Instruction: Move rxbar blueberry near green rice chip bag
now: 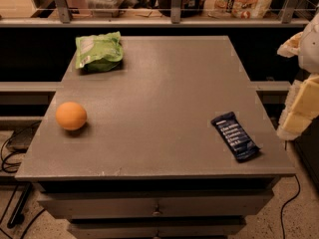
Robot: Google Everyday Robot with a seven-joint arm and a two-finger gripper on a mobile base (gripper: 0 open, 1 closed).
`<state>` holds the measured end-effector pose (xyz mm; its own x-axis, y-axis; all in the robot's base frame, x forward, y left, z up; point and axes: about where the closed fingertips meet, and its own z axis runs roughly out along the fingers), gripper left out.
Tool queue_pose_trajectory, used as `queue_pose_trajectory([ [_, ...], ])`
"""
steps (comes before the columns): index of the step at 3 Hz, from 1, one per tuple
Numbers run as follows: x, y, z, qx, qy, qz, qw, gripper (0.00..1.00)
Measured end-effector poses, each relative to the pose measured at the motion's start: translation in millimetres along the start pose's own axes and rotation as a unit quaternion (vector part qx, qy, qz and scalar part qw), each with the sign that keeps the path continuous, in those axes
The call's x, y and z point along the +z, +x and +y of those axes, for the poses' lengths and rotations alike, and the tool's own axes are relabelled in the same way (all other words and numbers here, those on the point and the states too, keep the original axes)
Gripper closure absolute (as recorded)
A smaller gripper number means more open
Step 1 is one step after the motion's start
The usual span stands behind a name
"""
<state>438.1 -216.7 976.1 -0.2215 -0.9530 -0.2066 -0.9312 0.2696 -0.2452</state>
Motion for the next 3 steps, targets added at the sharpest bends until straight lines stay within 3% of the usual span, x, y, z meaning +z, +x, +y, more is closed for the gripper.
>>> queue_pose_trajectory([
  [1,-0.2,-0.2,-0.2,0.0,0.001,0.0,1.0,0.0],
  [2,7.1,-1.1,-4.5,0.038,-0.001,-0.038,0.9986,0.0],
  [3,25.0,-10.3,-9.4,0.085,0.001,-0.087,0.9926,0.0],
])
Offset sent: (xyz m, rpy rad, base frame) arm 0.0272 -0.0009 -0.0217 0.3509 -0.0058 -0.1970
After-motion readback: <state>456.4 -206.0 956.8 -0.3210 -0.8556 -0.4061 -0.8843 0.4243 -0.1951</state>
